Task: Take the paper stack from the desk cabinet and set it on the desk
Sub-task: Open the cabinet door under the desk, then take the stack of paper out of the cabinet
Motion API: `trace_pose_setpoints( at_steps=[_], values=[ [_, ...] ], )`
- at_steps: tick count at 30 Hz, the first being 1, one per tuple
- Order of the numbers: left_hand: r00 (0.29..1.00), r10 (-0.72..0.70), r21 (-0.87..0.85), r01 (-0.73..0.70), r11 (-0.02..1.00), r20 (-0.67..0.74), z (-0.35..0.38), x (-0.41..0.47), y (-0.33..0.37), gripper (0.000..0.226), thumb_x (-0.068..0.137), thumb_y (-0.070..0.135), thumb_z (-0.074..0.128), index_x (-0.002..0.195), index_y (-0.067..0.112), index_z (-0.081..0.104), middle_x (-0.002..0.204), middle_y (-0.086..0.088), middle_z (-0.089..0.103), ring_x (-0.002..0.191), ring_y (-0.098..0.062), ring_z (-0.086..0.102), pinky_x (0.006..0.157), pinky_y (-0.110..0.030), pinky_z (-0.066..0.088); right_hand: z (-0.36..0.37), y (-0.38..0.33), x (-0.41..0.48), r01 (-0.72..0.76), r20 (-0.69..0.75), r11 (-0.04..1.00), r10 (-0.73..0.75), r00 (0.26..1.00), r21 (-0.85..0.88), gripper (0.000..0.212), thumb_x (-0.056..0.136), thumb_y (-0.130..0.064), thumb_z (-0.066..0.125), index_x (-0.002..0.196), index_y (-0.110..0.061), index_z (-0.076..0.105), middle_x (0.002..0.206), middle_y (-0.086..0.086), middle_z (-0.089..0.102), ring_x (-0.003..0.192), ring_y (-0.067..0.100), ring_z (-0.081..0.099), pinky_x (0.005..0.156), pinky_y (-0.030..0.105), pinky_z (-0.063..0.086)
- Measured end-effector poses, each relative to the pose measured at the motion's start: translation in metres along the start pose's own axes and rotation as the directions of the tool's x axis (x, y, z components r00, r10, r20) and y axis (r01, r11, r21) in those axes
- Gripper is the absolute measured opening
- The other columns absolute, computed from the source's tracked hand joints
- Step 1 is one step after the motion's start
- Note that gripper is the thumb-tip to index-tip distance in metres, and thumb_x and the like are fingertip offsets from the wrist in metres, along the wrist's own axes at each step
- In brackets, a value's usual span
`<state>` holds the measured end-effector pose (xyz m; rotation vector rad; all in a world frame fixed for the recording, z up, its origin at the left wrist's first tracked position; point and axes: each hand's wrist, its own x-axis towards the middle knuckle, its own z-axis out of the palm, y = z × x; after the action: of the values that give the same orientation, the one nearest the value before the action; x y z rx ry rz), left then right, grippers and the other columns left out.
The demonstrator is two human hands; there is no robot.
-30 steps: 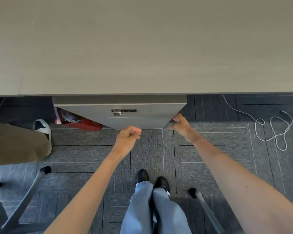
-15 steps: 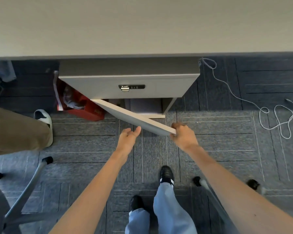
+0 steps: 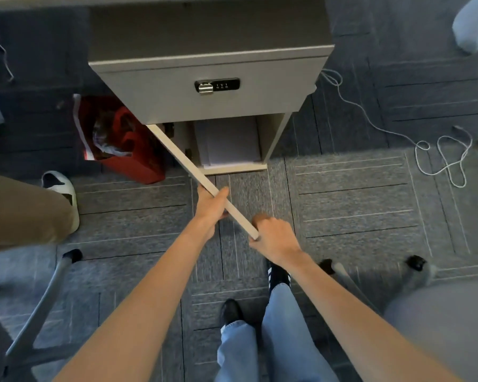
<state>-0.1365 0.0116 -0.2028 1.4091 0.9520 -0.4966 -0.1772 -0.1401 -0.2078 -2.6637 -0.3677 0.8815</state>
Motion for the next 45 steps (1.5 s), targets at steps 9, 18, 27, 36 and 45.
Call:
trace_pose_setpoints(
  at_steps=[9, 18, 27, 36, 45],
  values=[
    [0.994, 0.083, 0.23, -0.063, 0.971, -0.076, -0.031, -0.014, -0.016, 0.047, 0.097, 0.009, 0.042, 0.141, 0.009, 0.026, 0.114, -0.008, 0.05, 0.103, -0.025, 0.052, 0.089, -0.039, 0.049, 0.013, 0.013, -0.011, -0.029, 0.068, 0.988, 0.019, 0.997, 0.15, 0.028, 0.087, -0.001, 0.051, 0.108, -0.016, 0.061, 0.101, 0.005, 0.071, 0.093, 0.025, 0.068, 0.079, 0.042, 0.056],
    [0.854, 0.411, 0.658, -0.113, 0.745, -0.319, -0.072, -0.036, -0.05, 0.031, 0.102, 0.023, 0.033, 0.121, -0.001, 0.035, 0.11, -0.031, 0.06, 0.094, -0.047, 0.06, 0.071, -0.049, 0.045, -0.002, 0.006, -0.001, -0.073, 0.055, 0.968, 0.062, 0.997, 0.24, 0.024, 0.092, -0.006, 0.047, 0.107, -0.014, 0.064, 0.104, 0.003, 0.071, 0.095, 0.019, 0.067, 0.086, 0.037, 0.055],
    [0.769, 0.589, 0.836, -0.137, 0.532, -0.249, -0.112, -0.039, -0.062, 0.06, 0.092, 0.004, 0.046, 0.145, -0.005, 0.021, 0.135, -0.025, 0.042, 0.122, -0.039, 0.042, 0.096, -0.051, 0.043, -0.001, -0.004, 0.0, -0.106, 0.047, 0.942, 0.096, 0.994, 0.319, 0.022, 0.092, -0.002, 0.047, 0.1, -0.014, 0.062, 0.101, 0.004, 0.068, 0.097, 0.02, 0.065, 0.089, 0.041, 0.053],
    [0.678, 0.727, 0.934, -0.32, 0.161, 0.107, -0.077, -0.051, -0.054, 0.044, 0.086, 0.004, 0.05, 0.13, 0.009, 0.054, 0.15, -0.009, 0.04, 0.137, -0.028, 0.034, 0.111, -0.041, 0.028, -0.007, -0.013, -0.003, -0.081, 0.004, 0.928, 0.086, 0.996, 0.363, 0.027, 0.089, 0.002, 0.045, 0.1, -0.015, 0.062, 0.095, 0.003, 0.07, 0.091, 0.019, 0.065, 0.084, 0.039, 0.055],
    [0.685, 0.696, 0.855, -0.475, 0.206, 0.213, -0.022, 0.056, -0.052, 0.031, 0.098, 0.012, 0.04, 0.122, 0.012, 0.06, 0.13, -0.006, 0.058, 0.122, -0.023, 0.05, 0.104, -0.037, 0.037, 0.022, 0.039, 0.085, -0.056, -0.162, 0.95, 0.11, 0.981, 0.307, 0.027, 0.088, -0.005, 0.044, 0.099, -0.014, 0.066, 0.099, 0.01, 0.071, 0.091, 0.029, 0.066, 0.077, 0.035, 0.054]
  ],
)
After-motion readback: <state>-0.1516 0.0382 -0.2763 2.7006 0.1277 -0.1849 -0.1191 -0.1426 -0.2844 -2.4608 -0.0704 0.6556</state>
